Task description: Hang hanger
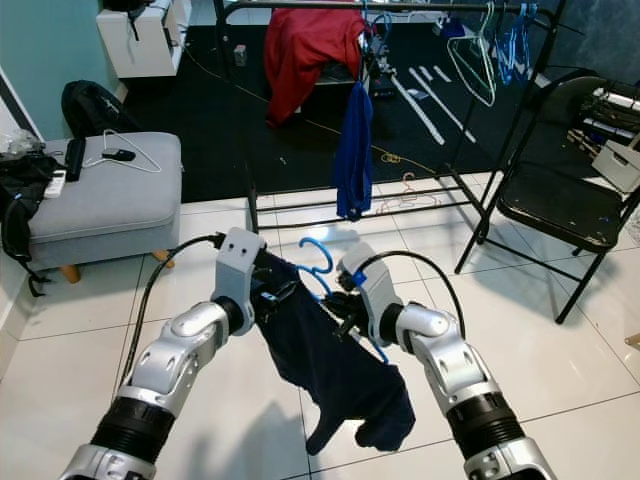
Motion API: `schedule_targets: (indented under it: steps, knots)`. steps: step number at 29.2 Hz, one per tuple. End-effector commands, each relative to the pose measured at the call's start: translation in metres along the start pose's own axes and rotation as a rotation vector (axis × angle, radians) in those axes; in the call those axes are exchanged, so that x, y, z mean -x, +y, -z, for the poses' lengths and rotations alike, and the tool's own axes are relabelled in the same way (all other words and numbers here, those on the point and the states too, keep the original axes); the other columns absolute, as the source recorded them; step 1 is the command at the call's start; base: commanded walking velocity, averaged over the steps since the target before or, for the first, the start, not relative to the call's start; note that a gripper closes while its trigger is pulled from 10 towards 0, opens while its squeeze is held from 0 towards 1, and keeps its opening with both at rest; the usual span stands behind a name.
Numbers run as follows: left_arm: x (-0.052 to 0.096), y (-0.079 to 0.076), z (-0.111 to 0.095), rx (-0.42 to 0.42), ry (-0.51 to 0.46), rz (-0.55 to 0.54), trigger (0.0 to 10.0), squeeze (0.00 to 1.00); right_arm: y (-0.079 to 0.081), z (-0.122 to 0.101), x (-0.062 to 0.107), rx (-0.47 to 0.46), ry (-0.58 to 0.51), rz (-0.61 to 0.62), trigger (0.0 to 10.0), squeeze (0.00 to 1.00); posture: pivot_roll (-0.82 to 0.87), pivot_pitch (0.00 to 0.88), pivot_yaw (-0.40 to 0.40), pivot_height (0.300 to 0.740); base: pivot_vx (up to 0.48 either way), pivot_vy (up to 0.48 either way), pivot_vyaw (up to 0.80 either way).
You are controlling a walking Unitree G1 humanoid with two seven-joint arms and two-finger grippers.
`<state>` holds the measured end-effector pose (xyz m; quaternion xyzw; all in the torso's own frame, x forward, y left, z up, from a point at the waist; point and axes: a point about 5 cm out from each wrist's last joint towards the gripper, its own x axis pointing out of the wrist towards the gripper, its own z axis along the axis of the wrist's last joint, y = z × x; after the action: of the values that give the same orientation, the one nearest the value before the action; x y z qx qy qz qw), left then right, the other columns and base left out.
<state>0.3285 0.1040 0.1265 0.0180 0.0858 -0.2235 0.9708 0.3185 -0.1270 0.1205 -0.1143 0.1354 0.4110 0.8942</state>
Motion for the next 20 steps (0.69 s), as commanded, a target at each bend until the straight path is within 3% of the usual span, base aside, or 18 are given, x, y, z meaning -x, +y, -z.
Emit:
schedule_targets:
  steps: [1,9,17,20]
  knots:
    - [0.007,-0.002,-0.001,0.022,-0.001,0.056,10.0,0.0,0.001,0.001,0.001,0.001,0.0,0.001,10.0,0.0,-0.06,0.064,-0.037,0.74,0.0,0.0,0.0]
    - [0.011,-0.012,-0.003,0.034,-0.007,0.133,10.0,0.0,0.001,0.001,0.0,0.003,-0.001,-0.004,10.0,0.0,-0.05,0.057,-0.039,0.74,0.0,0.0,0.0]
    - [0.005,-0.014,-0.001,0.033,-0.002,0.121,10.0,0.0,0.001,0.001,0.0,0.005,-0.001,-0.004,10.0,0.0,-0.06,0.051,-0.038,0.74,0.0,0.0,0.0]
    - [0.0,-0.01,0.001,0.014,0.01,0.06,10.0,0.0,0.001,0.001,0.001,0.008,0.002,-0.003,10.0,0.0,-0.06,0.054,-0.04,0.74,0.0,0.0,0.0]
